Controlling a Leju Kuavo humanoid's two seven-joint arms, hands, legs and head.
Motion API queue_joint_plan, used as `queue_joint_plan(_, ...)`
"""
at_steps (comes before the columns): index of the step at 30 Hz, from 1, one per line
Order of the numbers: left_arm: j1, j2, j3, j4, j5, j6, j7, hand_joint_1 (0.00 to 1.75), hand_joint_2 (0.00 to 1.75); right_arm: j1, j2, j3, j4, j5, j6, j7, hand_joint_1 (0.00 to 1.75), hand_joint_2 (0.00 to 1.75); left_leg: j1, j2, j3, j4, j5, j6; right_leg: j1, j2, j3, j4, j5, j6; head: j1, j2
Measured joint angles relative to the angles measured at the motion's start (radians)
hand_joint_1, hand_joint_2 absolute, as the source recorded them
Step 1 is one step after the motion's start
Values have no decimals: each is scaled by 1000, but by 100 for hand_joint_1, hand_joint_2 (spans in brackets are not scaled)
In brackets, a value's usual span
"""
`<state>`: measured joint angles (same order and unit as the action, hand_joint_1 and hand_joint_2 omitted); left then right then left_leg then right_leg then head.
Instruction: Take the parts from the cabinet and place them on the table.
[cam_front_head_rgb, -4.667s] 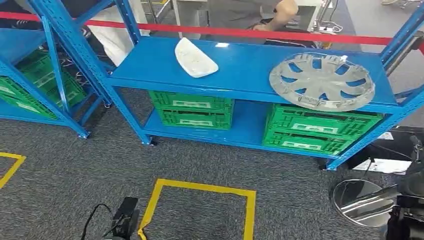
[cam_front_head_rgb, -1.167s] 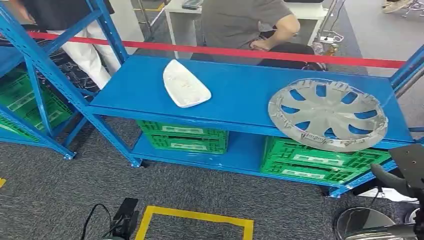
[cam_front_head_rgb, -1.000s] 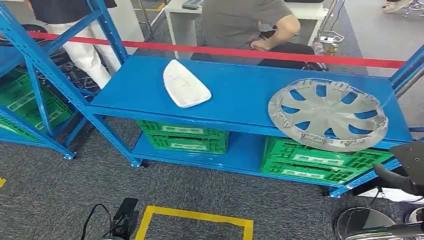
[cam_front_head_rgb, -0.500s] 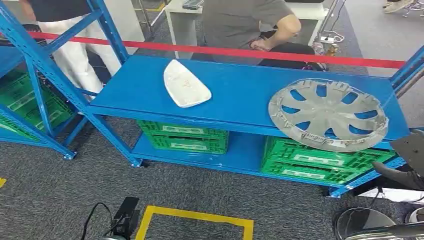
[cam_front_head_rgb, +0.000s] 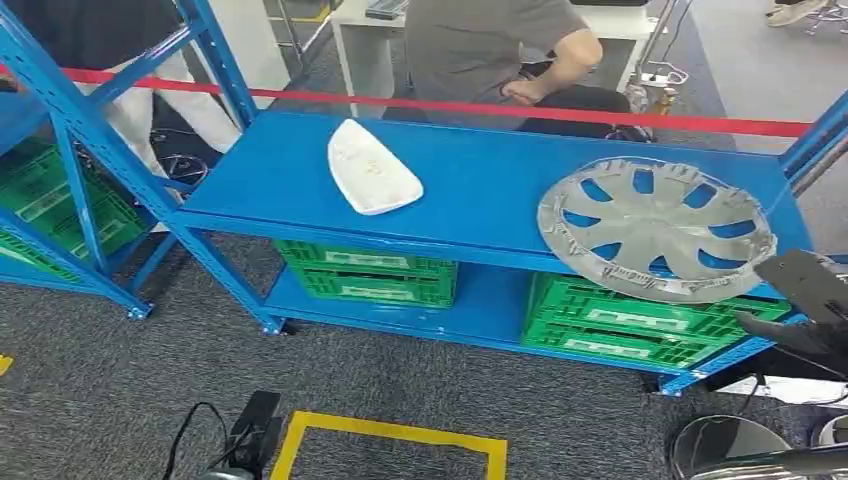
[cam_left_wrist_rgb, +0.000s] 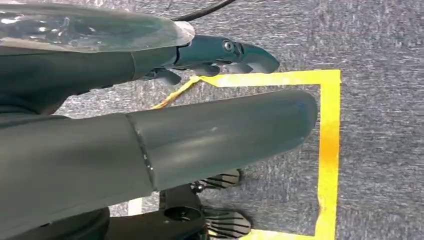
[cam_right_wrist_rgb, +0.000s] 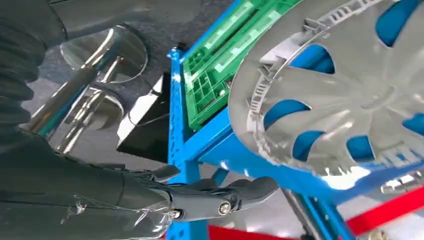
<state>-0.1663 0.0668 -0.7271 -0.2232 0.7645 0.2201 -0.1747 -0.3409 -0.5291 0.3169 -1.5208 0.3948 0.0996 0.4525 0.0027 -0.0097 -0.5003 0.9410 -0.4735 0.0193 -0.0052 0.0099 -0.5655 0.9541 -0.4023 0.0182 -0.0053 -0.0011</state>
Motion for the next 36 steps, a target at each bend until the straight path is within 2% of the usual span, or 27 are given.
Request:
queue_joint_plan(3, -2, 0, -1, 0, 0, 0, 0, 0, 0, -46, 0, 31, 69, 10, 4, -16, 0, 175, 0, 0, 0, 0, 0, 0, 0, 0, 0, 0, 0, 0, 0, 0)
queue_joint_plan(9, -2, 0, -3, 0, 1, 0, 0, 0, 0, -69, 0, 55, 105, 34, -7, -35, 0, 175, 0, 0, -1, 0, 0, 0, 0, 0, 0, 0, 0, 0, 0, 0)
queue_joint_plan(10, -2, 0, -7, 0, 2, -5, -3, 0, 0, -105, 0, 92, 139, 92, -18, -68, 0, 175, 0, 0, -1, 0, 0, 0, 0, 0, 0, 0, 0, 0, 0, 0)
queue_joint_plan(13, -7, 0, -7, 0, -1, -6, -4, 0, 0, -154, 5, 152, 172, 186, 3, -88, 0, 175, 0, 0, -1, 0, 0, 0, 0, 0, 0, 0, 0, 0, 0, 0)
queue_joint_plan(20, -12, -1, -8, 0, -4, -9, -4, 0, 0, -229, 19, 271, 243, 266, 61, -123, 0, 175, 0, -2, -2, 0, 1, 1, 0, -2, 0, 0, 0, 0, 0, 0)
queue_joint_plan(24, -18, -1, -8, 0, 3, -9, -4, 0, 0, -289, 56, 360, 298, 327, 124, -174, 0, 175, 0, -2, -2, 0, 1, 1, 0, -2, 0, 0, 0, 0, 0, 0)
queue_joint_plan(28, -15, -1, -8, 0, 8, -9, -4, 0, 0, -330, 85, 432, 342, 348, 155, -213, 0, 175, 0, -4, -2, 0, 3, 2, 0, -4, 0, 0, 0, 0, 0, 0)
queue_joint_plan(36, -15, 0, -8, 0, 9, -9, -4, 0, 0, -372, 119, 524, 405, 348, 156, -225, 0, 175, 0, -4, -2, 0, 3, 2, -1, -4, 0, 0, 0, 0, 0, 0)
